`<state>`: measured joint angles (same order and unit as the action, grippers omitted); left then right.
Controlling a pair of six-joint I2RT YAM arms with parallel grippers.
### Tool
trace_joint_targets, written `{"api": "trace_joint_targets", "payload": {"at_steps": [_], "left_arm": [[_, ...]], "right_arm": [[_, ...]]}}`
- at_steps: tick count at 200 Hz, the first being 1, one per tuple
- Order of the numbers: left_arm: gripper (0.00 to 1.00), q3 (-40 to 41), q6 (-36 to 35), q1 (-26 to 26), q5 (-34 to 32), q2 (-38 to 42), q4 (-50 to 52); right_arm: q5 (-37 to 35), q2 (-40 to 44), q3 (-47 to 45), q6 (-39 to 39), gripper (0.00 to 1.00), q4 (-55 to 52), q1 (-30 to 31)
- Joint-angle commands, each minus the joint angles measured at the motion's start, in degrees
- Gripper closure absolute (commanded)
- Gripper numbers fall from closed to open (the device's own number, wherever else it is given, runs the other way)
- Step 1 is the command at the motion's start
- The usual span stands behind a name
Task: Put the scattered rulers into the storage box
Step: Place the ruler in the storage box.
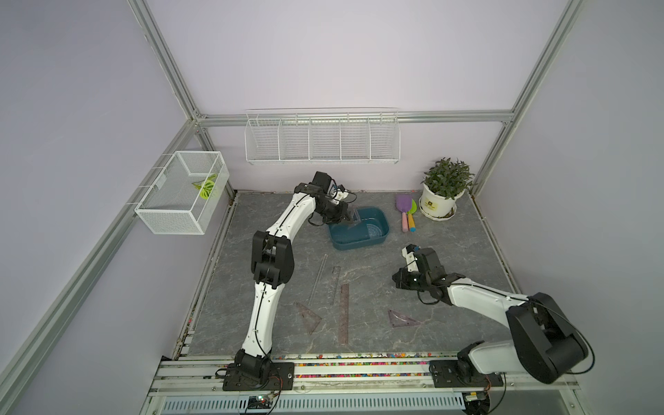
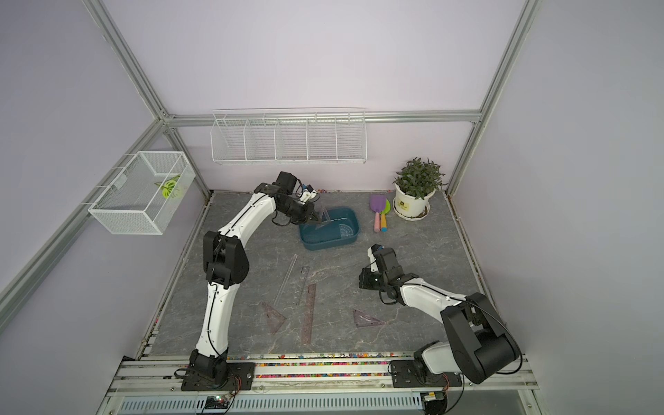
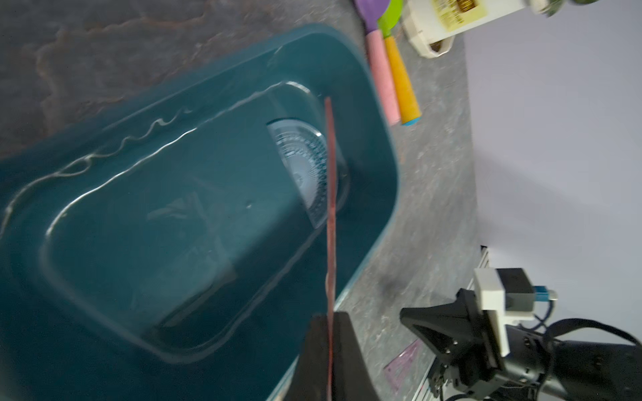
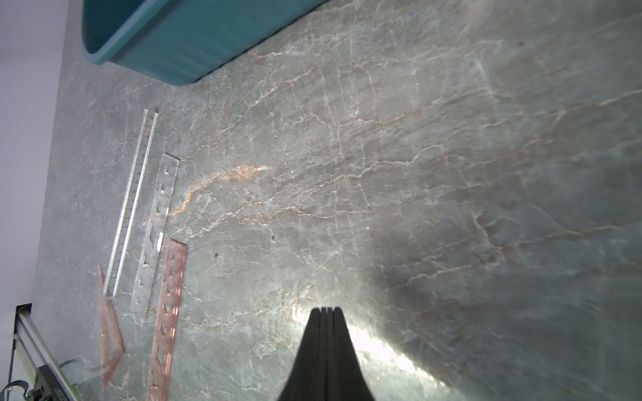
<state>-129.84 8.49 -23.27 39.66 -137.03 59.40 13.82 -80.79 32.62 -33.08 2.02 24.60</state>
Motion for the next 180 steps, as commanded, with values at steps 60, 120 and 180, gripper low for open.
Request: {"api": "trace_joint_targets", "payload": {"at_steps": [60, 120, 180], "left_arm": [[1.00, -2.52, -5.20, 0.41, -1.80, -4.38, 3.61], [1.00, -2.63, -4.54, 0.42, -0.60, -6.58, 2.46], [1.00, -2.52, -3.63, 0.42, 0.86, -8.35, 1.92]], "right_arm": [[3.44, -4.30, -0.10, 0.78, 1.00, 3.49, -0.95], [3.95, -5.34, -0.30, 0.62, 1.00, 4.66, -0.96], [4.45, -4.91, -0.58, 0.56, 1.00, 4.99, -1.22]]}}
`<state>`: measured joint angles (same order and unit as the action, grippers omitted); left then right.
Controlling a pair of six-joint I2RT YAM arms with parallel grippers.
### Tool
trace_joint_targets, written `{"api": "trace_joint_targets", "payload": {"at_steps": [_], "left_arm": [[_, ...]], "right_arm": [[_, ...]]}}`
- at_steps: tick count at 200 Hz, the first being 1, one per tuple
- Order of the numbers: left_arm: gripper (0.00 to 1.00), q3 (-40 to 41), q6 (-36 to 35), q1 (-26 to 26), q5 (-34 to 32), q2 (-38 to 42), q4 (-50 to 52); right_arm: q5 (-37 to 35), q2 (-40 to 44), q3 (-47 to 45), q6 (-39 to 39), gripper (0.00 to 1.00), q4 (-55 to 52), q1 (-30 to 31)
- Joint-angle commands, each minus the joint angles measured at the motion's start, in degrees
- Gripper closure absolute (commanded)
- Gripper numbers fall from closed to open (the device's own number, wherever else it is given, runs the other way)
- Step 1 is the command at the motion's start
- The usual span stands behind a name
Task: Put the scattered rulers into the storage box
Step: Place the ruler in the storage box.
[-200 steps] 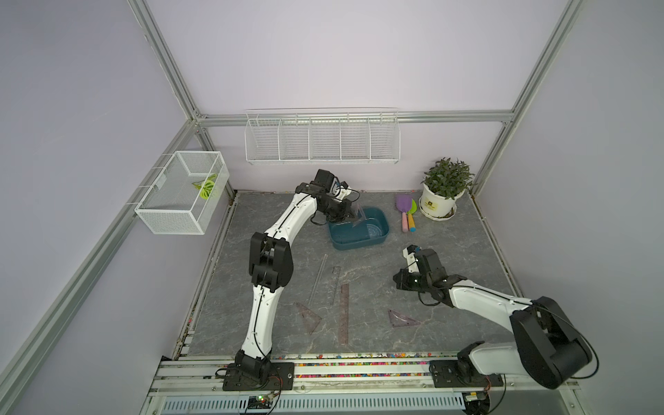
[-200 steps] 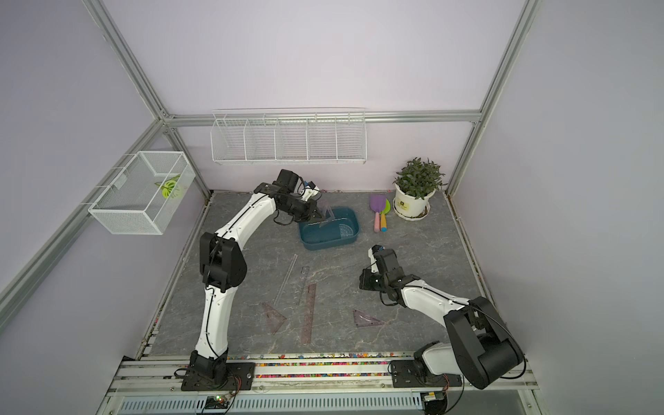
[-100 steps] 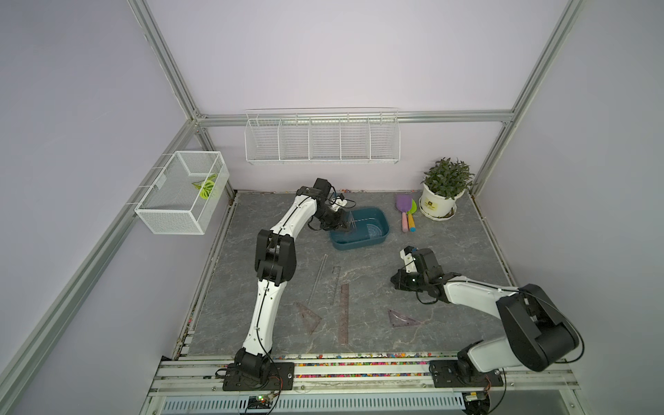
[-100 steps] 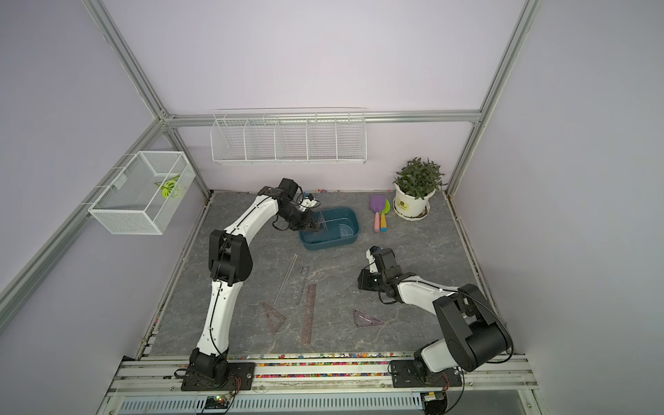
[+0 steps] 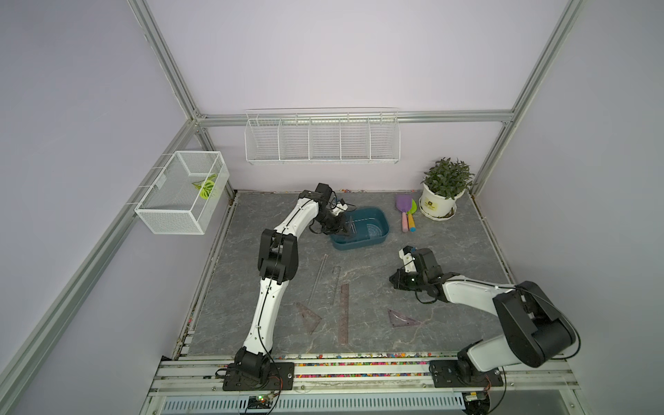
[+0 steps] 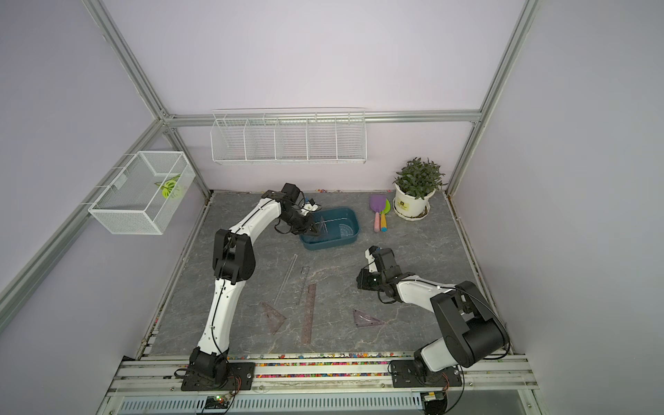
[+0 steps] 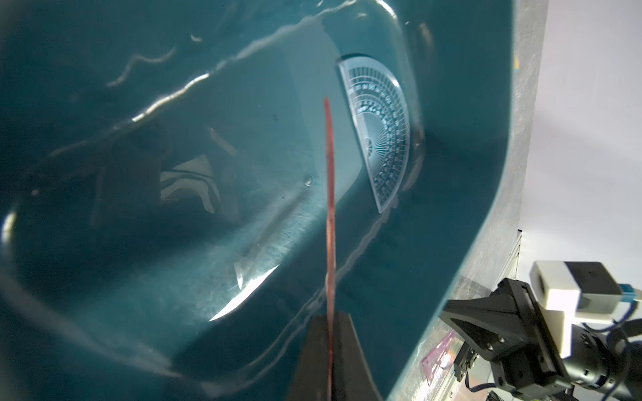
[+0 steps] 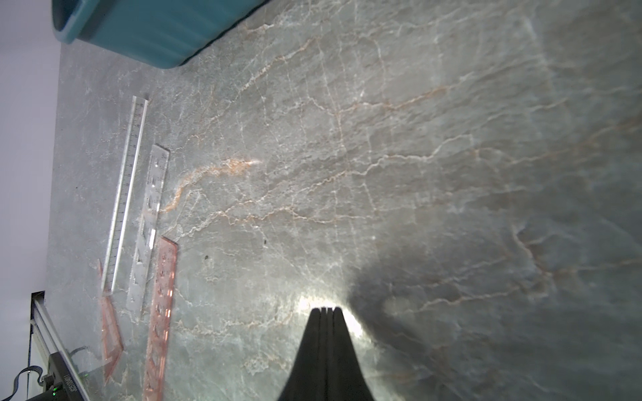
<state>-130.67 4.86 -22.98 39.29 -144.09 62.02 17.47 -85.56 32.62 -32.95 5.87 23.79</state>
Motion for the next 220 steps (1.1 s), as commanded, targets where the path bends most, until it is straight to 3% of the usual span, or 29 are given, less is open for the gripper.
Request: {"api": "trace_joint_targets", "payload": {"at_steps": [1, 47, 118, 168, 199, 220], "left_arm": [[1.00, -1.69, 0.03, 0.13, 1.23, -1.33, -0.69], [0.93, -1.78, 0.21, -0.11, 1.41, -2.16, -0.17], [0.66, -1.69, 0.89, -0.13, -0.82, -0.89, 0.36], [0.58, -2.64, 3.84, -0.18, -4.35, 4.31, -1.61], [0.57, -1.58, 7.95, -1.47, -7.41, 10.35, -5.29], [0.57, 8.80, 12.01, -3.55, -9.79, 18.60, -13.08]], "right_arm": [[0.80, -0.18, -0.60, 0.43, 1.00, 1.15, -0.46], [1.16, 0.09, -0.62, 0.26, 1.00, 1.39, -0.50], [1.86, 0.89, -0.79, 0.29, 1.00, 1.34, -0.51], [1.78, 2.71, 0.02, 1.23, 1.00, -1.03, -0.50], [0.49, 6.62, 2.74, 3.52, 1.00, -8.88, -0.03], [-5.92, 12.76, 5.75, 4.13, 0.96, -22.65, 2.81]]}}
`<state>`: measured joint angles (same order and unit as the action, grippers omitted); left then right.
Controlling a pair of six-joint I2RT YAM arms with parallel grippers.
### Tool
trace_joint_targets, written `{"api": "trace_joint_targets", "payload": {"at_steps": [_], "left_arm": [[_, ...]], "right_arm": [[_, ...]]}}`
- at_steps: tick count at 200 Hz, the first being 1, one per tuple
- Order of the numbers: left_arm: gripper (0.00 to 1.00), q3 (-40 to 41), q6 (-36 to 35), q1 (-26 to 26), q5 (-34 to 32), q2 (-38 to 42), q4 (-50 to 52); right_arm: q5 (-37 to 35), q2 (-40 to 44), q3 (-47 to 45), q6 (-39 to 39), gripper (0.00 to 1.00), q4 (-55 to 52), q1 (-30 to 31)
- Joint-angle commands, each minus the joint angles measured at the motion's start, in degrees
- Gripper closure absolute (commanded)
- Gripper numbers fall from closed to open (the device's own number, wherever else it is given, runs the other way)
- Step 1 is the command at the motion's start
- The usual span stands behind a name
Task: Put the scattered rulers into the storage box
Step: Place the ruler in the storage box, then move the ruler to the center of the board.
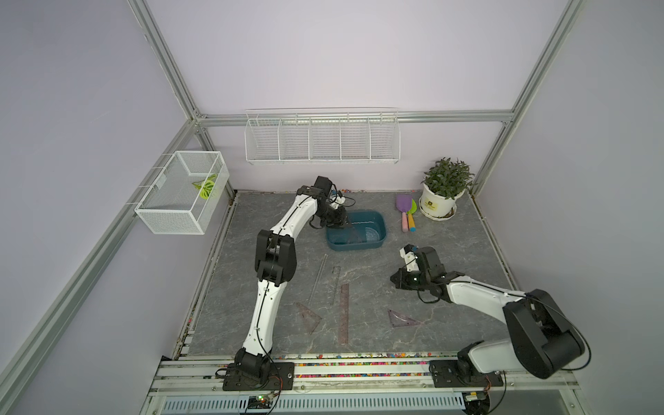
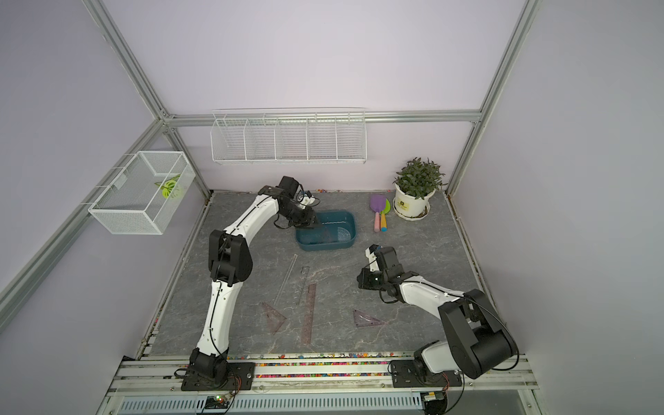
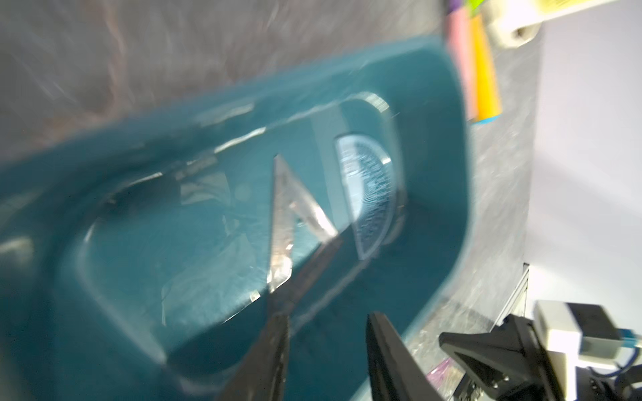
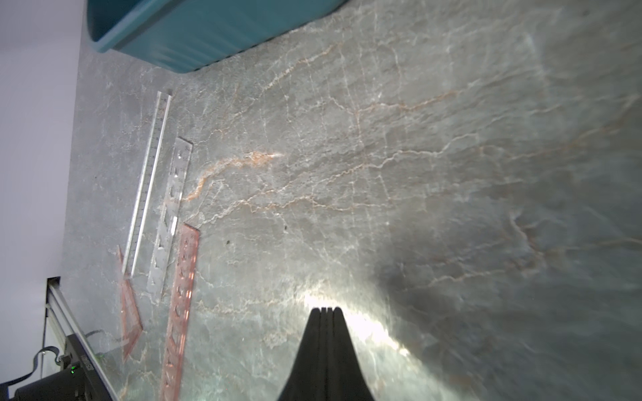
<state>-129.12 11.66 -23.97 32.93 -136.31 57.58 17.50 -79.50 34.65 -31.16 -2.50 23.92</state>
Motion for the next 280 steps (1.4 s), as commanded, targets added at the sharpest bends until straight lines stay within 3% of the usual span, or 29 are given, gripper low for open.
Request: {"api": "trace_joint_targets", "payload": {"at_steps": [1, 31, 61, 86, 110, 182, 280], "left_arm": [[0.57, 7.85, 5.43, -2.70, -3.59, 11.25, -9.03], [0.57, 25.14, 9.09, -8.19, -4.97, 22.07, -17.94], [0.53, 41.42, 12.50, -12.92, -2.97, 29.41, -25.69], [0.53, 51.87, 15.32, -15.26, -1.91, 33.12, -31.89], [0.52, 56.56, 16.70, -16.89, -1.37, 34.87, -35.38], [0.52, 59.25, 16.86, -18.29, -2.68, 35.80, -36.25], [0.53, 59.88, 16.75, -18.22, -2.35, 33.47, -37.19]], "right_arm": [[-6.54, 7.25, 3.82, 2.38, 0.95, -15.03, 3.00], [-19.98, 17.53, 3.96, -2.33, 0.88, -31.75, 14.55], [-29.29, 25.01, 0.81, -14.39, 0.79, -42.49, 28.27], [-32.43, 27.86, -2.08, -23.97, 0.77, -44.55, 39.17], [-32.32, 28.11, -6.39, -28.53, 0.75, -40.91, 45.00], [-36.83, 26.49, -13.41, -32.35, 0.78, -31.79, 46.21], [-37.09, 15.91, -11.25, -28.26, 0.78, -26.12, 42.84]]}}
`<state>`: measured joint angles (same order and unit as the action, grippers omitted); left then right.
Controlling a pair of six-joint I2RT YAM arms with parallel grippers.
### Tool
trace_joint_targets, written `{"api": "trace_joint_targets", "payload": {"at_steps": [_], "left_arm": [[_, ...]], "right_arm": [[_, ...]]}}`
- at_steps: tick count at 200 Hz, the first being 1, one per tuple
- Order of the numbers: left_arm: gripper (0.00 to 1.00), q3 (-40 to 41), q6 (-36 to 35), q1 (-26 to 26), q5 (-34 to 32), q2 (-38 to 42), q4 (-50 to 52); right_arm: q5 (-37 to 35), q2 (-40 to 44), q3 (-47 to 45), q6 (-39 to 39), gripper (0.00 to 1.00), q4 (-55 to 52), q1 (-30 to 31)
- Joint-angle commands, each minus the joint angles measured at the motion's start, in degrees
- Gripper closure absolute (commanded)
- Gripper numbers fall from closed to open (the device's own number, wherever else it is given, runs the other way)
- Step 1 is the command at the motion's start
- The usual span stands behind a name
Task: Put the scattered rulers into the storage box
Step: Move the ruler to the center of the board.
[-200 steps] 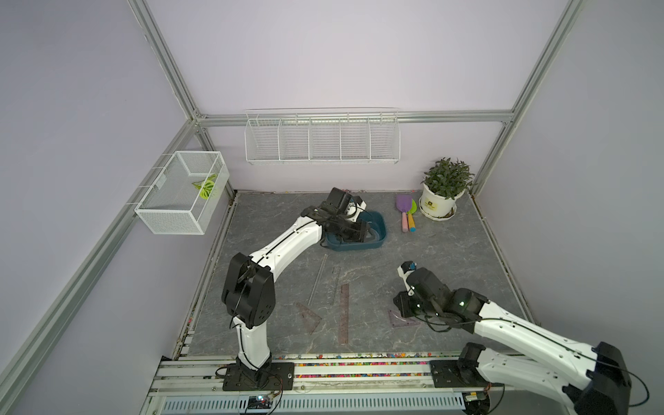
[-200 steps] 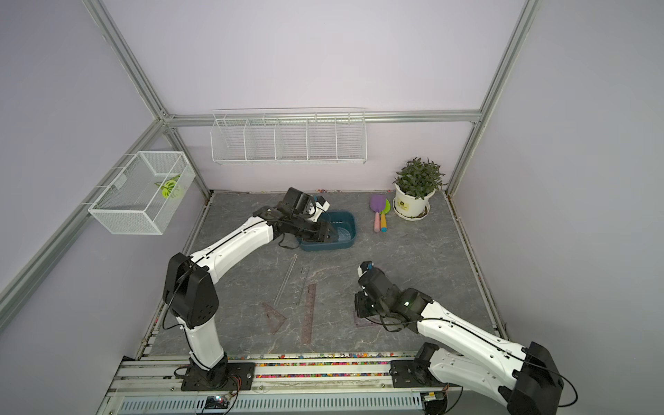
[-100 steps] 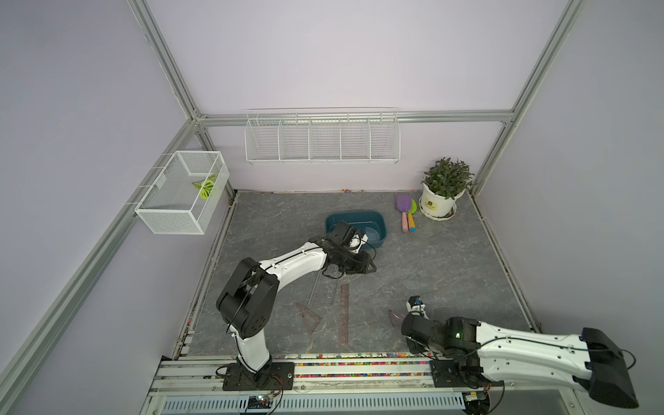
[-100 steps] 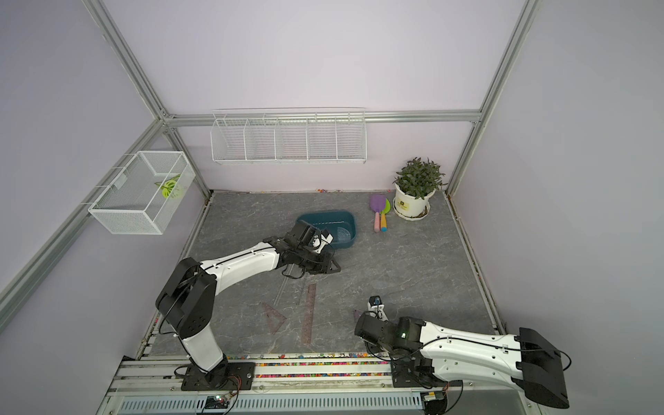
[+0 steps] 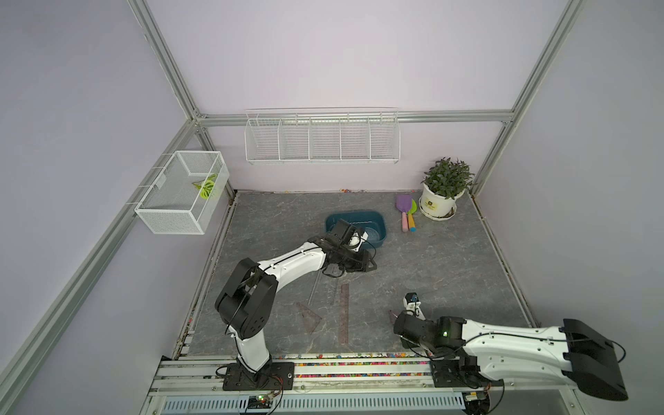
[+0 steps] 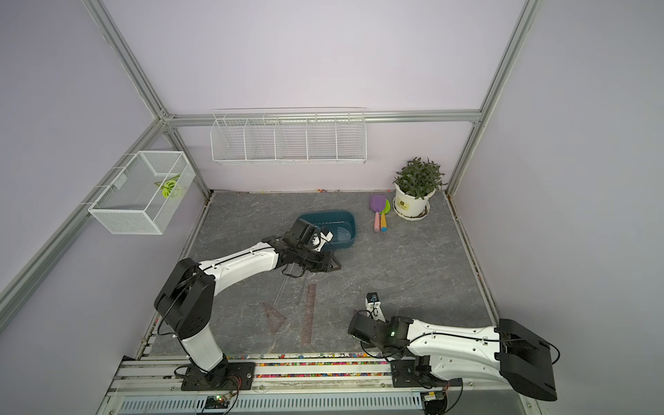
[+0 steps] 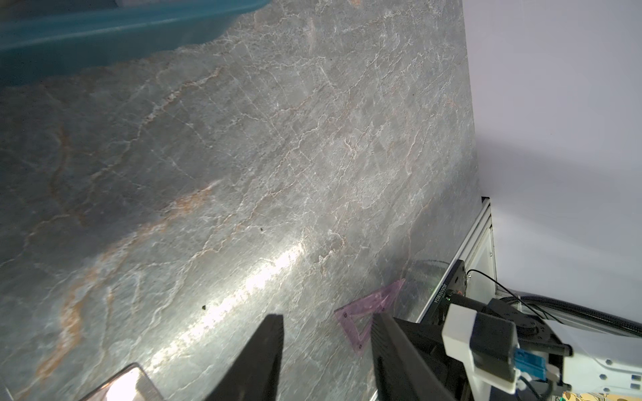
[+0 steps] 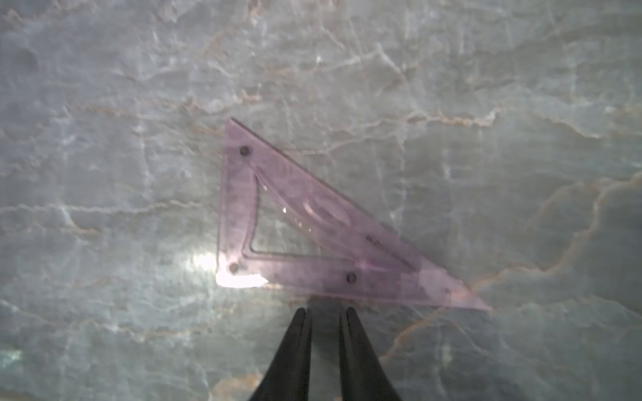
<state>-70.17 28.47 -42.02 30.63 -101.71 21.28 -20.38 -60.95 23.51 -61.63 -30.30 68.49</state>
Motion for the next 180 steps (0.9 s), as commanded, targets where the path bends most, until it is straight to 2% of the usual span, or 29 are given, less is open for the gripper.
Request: {"api": "trace_joint_targets", "payload": {"at_steps": [1, 131, 180], "left_arm": [[0.53, 0.92, -0.07, -0.12, -0.05, -1.12, -0.88], [0.53, 1.97, -0.14, -0.01, 0.94, -3.73, -1.36], [0.53, 2.75, 0.14, 0.18, 1.27, -3.78, -1.74]], "right_arm": [[0.83, -2.71, -0.07, 2.34, 0.79, 1.80, -1.84], [5.67, -11.21, 2.21, 11.72, 0.79, 9.72, -11.21], [5.15, -17.17, 7.34, 19.30, 0.78, 8.12, -14.35]]}}
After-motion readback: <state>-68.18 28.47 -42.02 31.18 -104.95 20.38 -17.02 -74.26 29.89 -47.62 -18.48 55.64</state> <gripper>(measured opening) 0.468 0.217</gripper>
